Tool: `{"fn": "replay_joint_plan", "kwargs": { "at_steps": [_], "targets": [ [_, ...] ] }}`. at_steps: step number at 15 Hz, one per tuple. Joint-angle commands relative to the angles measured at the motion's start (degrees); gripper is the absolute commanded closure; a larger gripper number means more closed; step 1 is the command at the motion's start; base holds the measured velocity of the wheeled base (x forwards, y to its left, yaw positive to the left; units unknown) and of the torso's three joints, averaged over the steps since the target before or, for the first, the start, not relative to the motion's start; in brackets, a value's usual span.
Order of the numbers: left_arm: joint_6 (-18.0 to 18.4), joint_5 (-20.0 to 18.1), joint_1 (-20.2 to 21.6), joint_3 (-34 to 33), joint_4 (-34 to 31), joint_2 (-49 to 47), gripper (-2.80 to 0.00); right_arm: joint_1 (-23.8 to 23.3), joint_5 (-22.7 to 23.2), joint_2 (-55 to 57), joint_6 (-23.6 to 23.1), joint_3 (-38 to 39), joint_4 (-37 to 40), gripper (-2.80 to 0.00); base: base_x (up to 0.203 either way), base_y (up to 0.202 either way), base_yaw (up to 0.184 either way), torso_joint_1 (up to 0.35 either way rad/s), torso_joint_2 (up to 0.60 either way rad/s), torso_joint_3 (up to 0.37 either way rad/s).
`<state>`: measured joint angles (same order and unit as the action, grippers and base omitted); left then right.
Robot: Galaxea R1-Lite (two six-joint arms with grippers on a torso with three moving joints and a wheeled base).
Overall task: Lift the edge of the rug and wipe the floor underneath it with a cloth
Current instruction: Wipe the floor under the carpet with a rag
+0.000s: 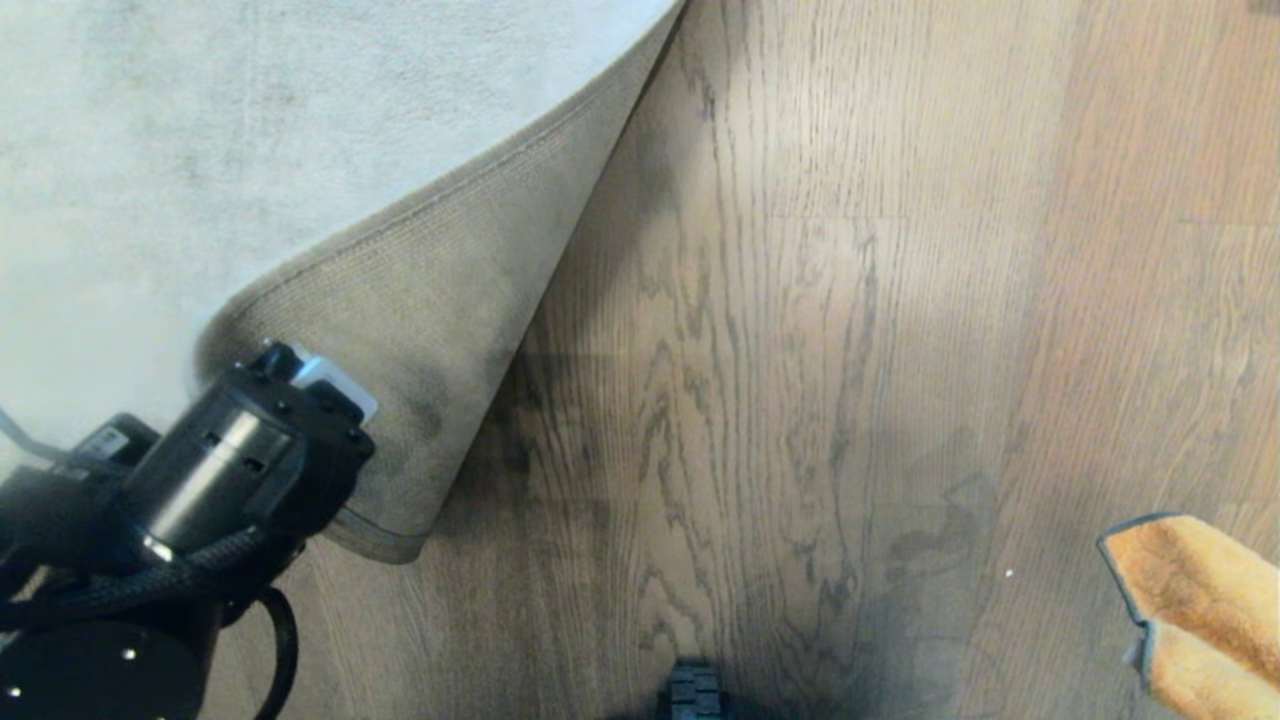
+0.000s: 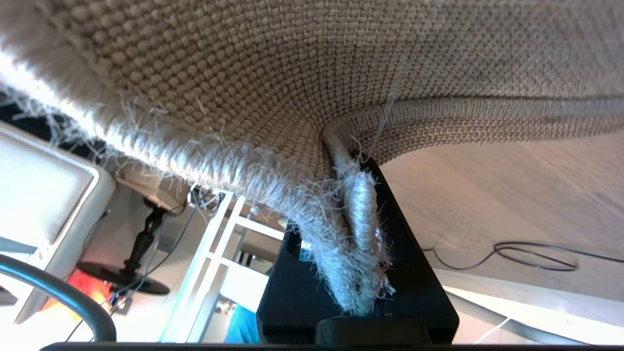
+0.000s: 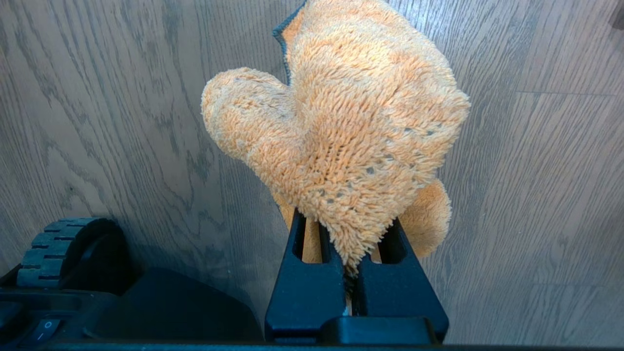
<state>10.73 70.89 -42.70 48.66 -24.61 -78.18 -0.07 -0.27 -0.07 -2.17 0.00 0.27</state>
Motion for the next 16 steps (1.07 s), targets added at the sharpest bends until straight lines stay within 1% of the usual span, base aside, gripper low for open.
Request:
{"fn": "replay_joint_plan", "kwargs": {
  "at_steps": [1,7,10,13,16],
  "targets": [
    [0.77,0.48,1.74,1.05,-0.01,2.45,0.0,-0.01,0.0,0.07,-0.03,0.0,0.0,0.0,0.0,0.0,0.0,0.0,0.0,0.0],
    [0.78,0.33,6.91,1.44,0.09,7.17,0.0,-0.01,0.0,0.07,-0.03,0.0,0.0,0.0,0.0,0.0,0.0,0.0,0.0,0.0],
    [0.77,0.3,8.45,2.95,0.16,7.93,0.0,-0.01,0.0,0.07,-0.03,0.0,0.0,0.0,0.0,0.0,0.0,0.0,0.0,0.0],
    [0.78,0.27,9.39,3.25,2.66,8.38,0.0,-0.01,0.0,0.07,-0.03,0.0,0.0,0.0,0.0,0.0,0.0,0.0,0.0,0.0],
    [0.7,-1.09,11.09,2.85,2.82,10.44,0.0,-0.01,0.0,0.07,-0.03,0.0,0.0,0.0,0.0,0.0,0.0,0.0,0.0,0.0]
  ]
}}
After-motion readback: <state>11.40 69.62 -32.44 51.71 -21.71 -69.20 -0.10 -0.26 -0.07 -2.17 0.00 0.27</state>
